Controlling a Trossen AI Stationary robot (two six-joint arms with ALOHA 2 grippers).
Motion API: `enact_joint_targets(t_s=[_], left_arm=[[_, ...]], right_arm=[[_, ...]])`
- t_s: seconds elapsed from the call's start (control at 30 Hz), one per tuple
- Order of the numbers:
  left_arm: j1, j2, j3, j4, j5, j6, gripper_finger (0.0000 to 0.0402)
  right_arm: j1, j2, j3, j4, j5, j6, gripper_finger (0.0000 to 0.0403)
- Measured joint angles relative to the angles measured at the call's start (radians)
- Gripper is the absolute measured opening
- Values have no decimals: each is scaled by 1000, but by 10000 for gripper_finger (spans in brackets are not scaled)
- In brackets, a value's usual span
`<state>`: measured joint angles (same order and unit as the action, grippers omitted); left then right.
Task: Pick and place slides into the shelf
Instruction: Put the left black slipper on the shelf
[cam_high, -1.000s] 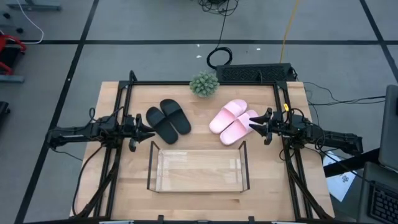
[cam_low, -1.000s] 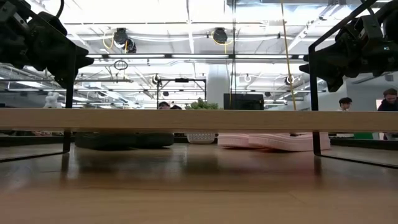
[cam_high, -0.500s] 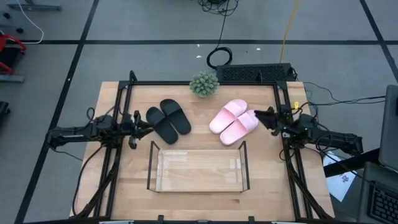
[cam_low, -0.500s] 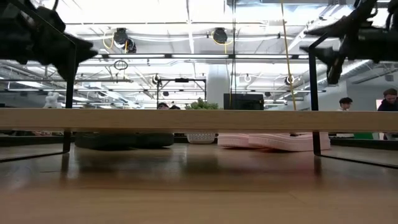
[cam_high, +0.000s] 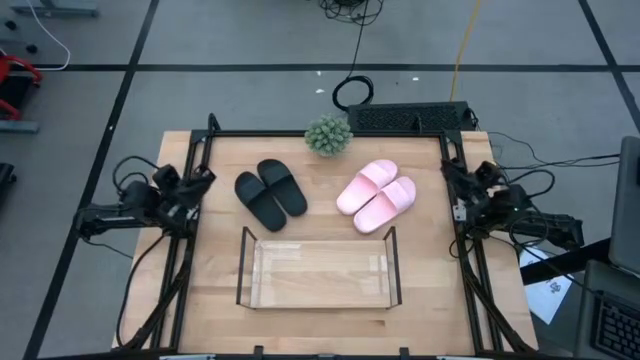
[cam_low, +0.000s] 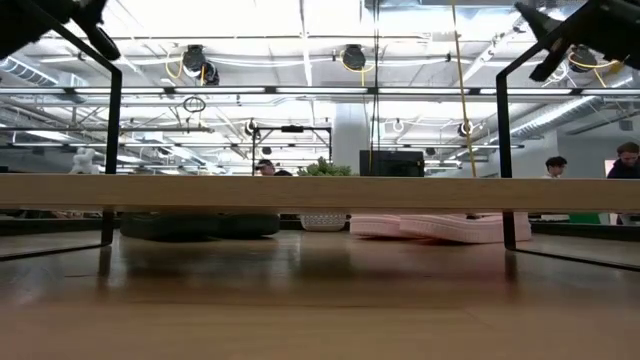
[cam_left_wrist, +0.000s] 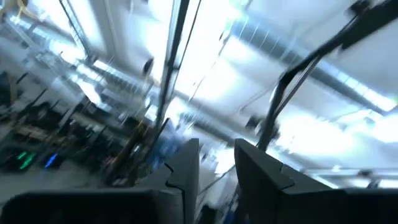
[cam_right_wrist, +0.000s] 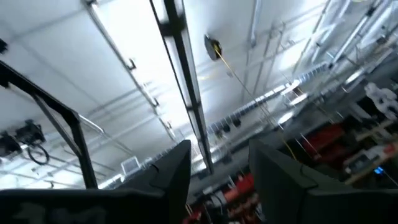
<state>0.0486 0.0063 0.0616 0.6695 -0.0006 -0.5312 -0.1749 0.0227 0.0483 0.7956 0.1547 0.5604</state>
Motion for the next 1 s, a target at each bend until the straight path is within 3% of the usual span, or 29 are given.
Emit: enact_joint_targets(t_s=[0.13,0.27,0.4,0.57,0.73,0.9,1.0], left_arm=[[0,0,4,103,1,21,104],[0,0,100,59,-14,105,104],[0,41,327,-281,-58,202,104],[0,227,681,-693,-98,209,104],[0,455,1005,-954,-77,214,104],[0,696,1267,-1301,-54,152,104],[0,816,1359,-1532,-31,75,104]], right_arm=[[0,0,1,98,-29,10,153],[0,10,53,143,-87,3,153],[0,71,225,166,-185,-74,153],[0,265,532,83,-397,-171,153],[0,529,894,-297,-543,-221,153],[0,814,1236,-807,-578,-262,153],[0,960,1375,-1087,-577,-282,153]])
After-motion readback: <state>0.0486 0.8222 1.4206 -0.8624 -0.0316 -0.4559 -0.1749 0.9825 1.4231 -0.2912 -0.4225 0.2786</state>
